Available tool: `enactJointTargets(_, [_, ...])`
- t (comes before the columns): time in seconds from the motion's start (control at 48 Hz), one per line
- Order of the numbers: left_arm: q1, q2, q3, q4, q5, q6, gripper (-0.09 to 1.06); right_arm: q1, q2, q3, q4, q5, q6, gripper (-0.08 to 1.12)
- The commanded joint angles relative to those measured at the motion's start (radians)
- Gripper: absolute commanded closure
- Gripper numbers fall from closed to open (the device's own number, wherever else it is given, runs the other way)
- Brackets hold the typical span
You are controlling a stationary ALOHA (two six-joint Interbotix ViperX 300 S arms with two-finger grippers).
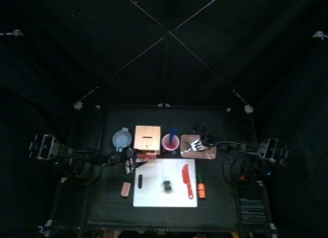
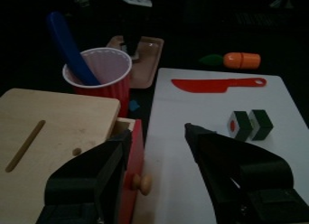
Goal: Place sushi on board then cut the sushi with the knife then place the pieces on the plate
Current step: Place the 4 sushi pieces on the plate
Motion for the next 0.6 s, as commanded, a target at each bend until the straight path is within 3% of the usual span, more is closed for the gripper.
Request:
enactJointTargets(0.021, [-0.003,-0.002,-0.006,0.005,-0.009,0.002,0.1,-0.009,0.012,-0.051,-0.003,-0.002,0.0,0.58])
enactJointTargets(0.354, [-0.003,-0.002,-0.003,0.003,-0.009,-0.002,0.1,0.008,0.034,-0.074,-0.038,0.094,0.003,0.34])
enactJointTargets(0.604, [-0.003,-0.002,-0.006,0.002,-0.009,-0.003,0.1,0.02,-0.002,-0.081,-0.032,0.094,0.005,0.33])
